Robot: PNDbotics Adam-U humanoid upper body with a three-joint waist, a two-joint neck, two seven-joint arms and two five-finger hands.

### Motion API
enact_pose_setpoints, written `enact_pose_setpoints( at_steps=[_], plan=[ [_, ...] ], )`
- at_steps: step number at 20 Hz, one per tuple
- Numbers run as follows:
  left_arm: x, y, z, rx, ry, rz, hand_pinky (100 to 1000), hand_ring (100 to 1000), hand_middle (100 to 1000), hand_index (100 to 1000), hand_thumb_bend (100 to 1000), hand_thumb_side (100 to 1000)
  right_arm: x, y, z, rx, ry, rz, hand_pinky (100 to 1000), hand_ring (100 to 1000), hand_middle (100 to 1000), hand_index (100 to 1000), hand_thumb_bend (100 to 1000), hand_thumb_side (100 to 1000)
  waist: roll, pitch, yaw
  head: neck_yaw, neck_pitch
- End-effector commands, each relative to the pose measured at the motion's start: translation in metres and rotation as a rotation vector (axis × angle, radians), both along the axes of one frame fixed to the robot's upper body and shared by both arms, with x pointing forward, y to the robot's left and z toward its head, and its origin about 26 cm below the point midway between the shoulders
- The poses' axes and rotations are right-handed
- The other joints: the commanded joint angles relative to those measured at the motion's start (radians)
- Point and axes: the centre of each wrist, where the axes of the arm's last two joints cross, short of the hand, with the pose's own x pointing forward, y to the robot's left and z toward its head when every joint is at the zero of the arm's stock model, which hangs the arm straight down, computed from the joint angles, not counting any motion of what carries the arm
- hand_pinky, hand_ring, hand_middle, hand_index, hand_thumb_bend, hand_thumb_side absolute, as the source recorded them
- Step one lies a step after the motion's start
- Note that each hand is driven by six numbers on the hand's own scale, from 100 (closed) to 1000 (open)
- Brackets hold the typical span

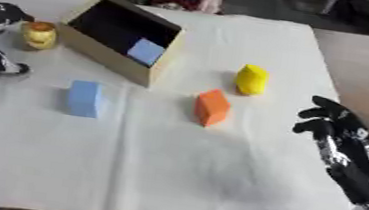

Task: Pick up objects on the table and place them in the box.

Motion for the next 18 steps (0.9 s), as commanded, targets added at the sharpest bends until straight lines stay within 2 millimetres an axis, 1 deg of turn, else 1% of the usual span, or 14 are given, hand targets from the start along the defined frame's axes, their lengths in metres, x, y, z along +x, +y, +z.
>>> enact_pose_setpoints(
  at_steps=[1,13,18],
  plan=[
    [-0.001,0.002,0.017,0.010,-0.049,-0.001,821,785,815,948,568,488,0.001,-0.004,0.009,-0.025,-0.024,0.004,734,602,656,860,100,470,0.001,-0.019,0.000,0.002,-0.013],
    [0.004,-0.009,0.003,-0.018,-0.241,-0.004,787,738,748,895,456,410,0.001,-0.004,0.007,-0.025,-0.020,0.011,734,601,656,860,100,470,-0.006,-0.013,-0.007,0.021,-0.017],
    [0.006,-0.009,-0.004,-0.013,-0.267,0.006,761,716,716,862,385,393,0.001,-0.004,0.007,-0.024,-0.020,0.015,735,601,657,860,100,470,-0.006,-0.011,-0.012,0.024,-0.017]
  ],
)
